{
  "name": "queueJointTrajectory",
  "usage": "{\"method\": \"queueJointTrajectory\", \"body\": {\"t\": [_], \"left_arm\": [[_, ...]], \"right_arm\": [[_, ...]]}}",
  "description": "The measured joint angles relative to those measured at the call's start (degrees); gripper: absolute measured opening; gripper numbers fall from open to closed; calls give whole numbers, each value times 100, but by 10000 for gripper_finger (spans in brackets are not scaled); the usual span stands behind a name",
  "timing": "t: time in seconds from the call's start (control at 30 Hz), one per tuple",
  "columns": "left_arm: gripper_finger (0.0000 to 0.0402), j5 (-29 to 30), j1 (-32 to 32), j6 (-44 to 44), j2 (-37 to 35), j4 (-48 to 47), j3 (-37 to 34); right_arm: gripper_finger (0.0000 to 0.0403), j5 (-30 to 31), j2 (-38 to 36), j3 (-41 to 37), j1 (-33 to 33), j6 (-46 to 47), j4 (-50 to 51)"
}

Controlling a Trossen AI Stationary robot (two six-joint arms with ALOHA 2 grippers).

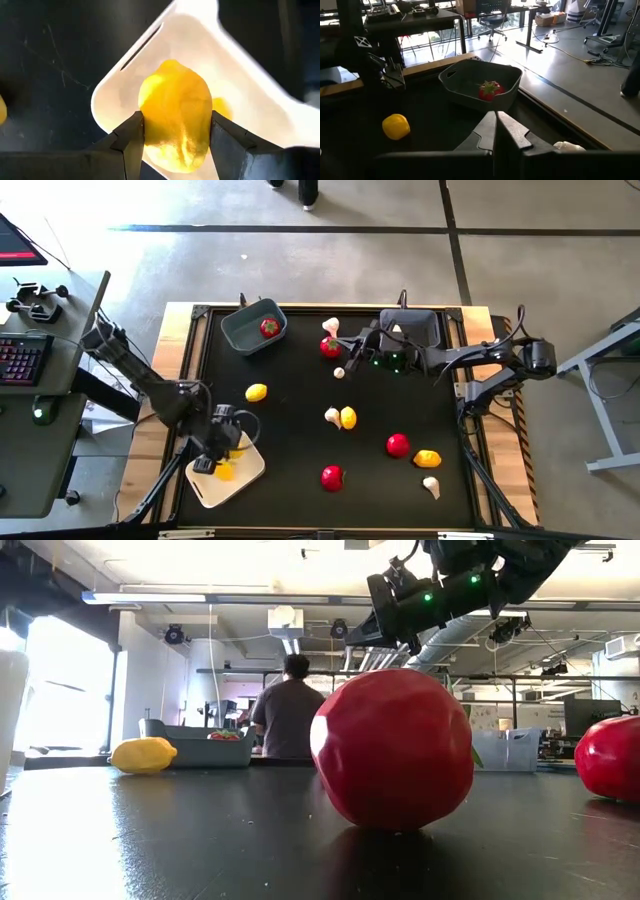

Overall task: Sort produce into baskets
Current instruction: Put the yellow lemon into the white bin

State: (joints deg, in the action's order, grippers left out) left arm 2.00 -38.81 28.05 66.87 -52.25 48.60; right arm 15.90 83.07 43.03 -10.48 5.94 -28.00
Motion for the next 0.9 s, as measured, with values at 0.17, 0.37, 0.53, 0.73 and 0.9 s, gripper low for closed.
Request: {"method": "queueJointTrajectory", "body": {"t": [0.17, 0.37, 0.53, 0.73, 0.9], "left_arm": [[166, -505, 57, -732, 565, 423, -82], [166, -729, 99, -1232, 1147, 606, -87], [166, -678, 128, -1492, 1446, 740, -87], [168, -585, 260, -1573, 1632, 751, -87], [198, -583, 280, -1483, 1638, 738, -84]], "right_arm": [[2, 0, 0, 0, 0, -1, 6], [2, 0, 0, 0, 0, -2, 66], [2, 0, 0, 0, 0, -21, 146], [2, 0, 0, 0, 0, -91, 169], [10, 0, 0, 0, 0, -93, 174]]}}
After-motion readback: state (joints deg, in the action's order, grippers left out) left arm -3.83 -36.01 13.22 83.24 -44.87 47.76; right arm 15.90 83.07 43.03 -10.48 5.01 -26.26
